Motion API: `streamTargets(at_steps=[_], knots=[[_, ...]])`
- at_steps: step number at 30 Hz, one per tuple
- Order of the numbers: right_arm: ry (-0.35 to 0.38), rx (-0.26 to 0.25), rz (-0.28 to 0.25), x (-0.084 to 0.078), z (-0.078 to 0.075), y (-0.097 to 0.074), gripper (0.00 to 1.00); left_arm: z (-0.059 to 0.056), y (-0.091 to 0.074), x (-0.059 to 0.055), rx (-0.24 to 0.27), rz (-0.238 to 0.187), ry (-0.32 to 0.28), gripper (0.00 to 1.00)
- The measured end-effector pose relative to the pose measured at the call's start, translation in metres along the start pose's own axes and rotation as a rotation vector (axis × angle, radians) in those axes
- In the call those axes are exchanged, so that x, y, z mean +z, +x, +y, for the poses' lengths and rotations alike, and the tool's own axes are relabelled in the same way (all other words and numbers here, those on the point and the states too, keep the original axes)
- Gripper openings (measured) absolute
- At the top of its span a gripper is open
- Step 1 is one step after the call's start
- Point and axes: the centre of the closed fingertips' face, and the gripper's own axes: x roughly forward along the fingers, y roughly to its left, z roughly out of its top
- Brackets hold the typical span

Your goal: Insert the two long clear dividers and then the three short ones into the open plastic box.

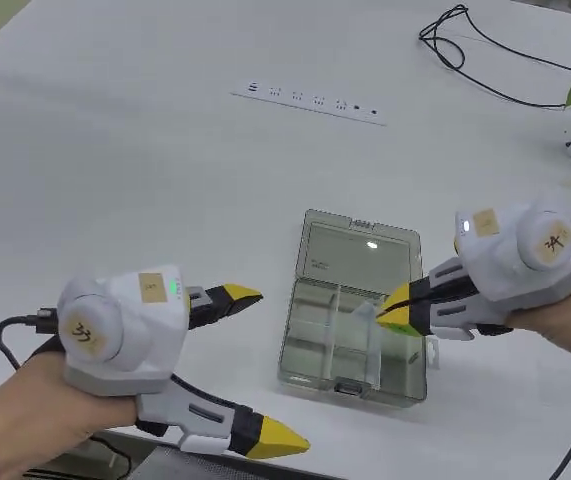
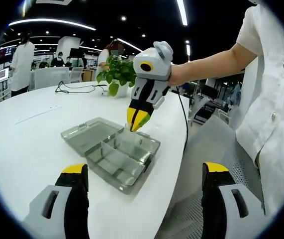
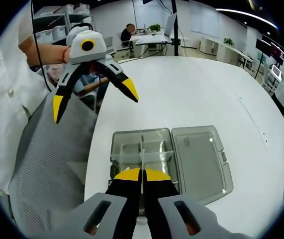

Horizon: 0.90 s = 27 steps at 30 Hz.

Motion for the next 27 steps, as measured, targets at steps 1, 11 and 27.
streamTargets(at_steps=[1, 11, 27], knots=[[-0.011, 0.0, -0.002, 0.001, 0.001, 0.001, 0.02, 0.0, 0.0, 0.0, -0.001, 0.0, 0.001, 0.97], [-0.063, 0.009, 0.019, -0.001, 0.002, 0.008, 0.02, -0.001, 0.001, 0.0, -0.006, -0.001, -0.001, 0.97], [-0.156, 0.002, 0.077, 0.0, 0.006, 0.012, 0.02, -0.001, 0.002, -0.002, -0.012, 0.005, -0.001, 0.95]])
